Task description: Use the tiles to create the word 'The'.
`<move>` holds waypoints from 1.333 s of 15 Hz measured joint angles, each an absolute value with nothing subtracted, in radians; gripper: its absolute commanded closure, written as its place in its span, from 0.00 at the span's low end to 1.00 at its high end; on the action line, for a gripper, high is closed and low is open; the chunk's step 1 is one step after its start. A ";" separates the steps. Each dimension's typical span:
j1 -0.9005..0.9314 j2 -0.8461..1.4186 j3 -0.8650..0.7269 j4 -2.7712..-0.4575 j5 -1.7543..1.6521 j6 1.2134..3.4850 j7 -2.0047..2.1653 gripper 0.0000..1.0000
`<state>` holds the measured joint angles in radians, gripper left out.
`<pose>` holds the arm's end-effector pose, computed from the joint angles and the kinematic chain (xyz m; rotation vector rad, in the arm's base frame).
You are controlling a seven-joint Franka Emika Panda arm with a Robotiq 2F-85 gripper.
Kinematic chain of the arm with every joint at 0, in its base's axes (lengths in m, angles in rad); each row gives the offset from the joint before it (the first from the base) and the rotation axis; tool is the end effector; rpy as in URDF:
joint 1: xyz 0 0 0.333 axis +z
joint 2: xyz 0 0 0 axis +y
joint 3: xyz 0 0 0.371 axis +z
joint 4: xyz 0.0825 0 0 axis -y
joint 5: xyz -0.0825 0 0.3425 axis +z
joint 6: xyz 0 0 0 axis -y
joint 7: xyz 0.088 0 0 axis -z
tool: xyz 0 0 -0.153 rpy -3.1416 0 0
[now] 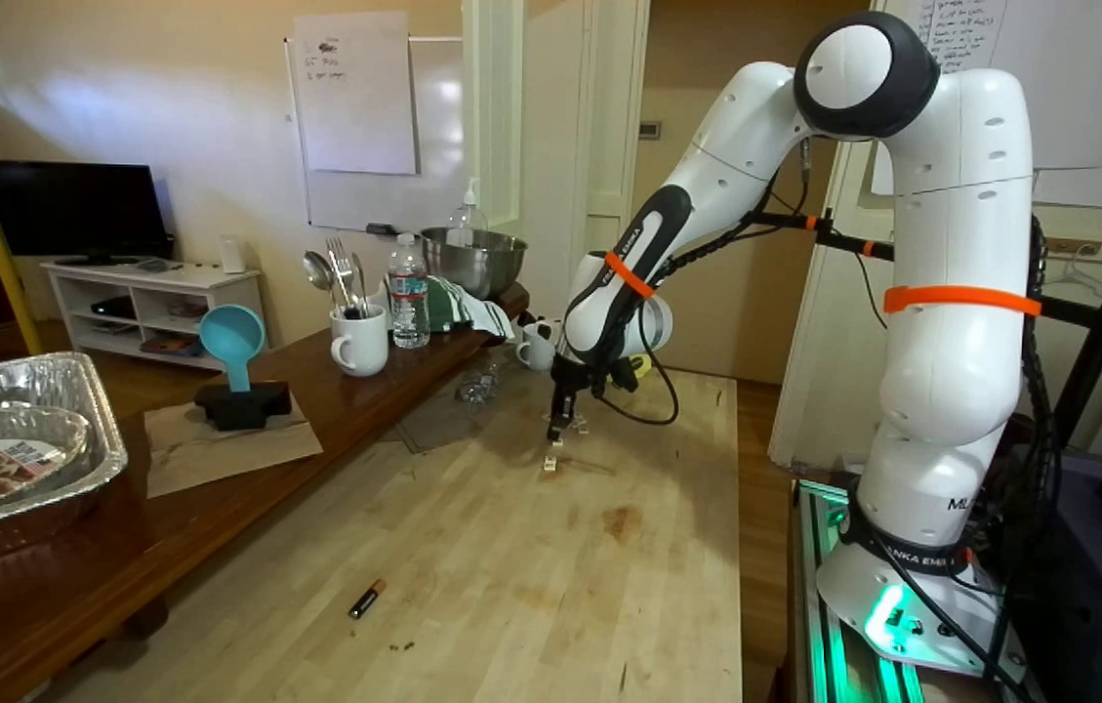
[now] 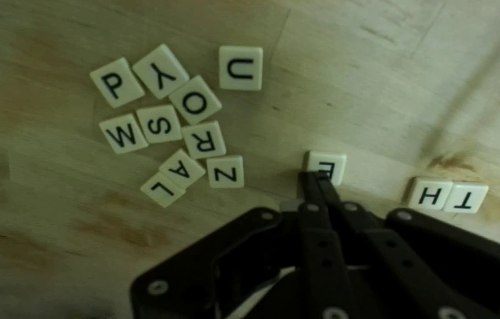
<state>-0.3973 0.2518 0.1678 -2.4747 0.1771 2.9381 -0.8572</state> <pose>0.4882 -0.1237 0.2615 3.0160 0.6876 0.3568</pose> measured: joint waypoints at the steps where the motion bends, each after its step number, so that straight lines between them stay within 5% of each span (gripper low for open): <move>1: -0.396 0.251 0.170 -2.476 0.177 2.938 -0.859 1.00; 20: -0.373 0.239 0.205 -2.496 0.214 2.938 -0.864 1.00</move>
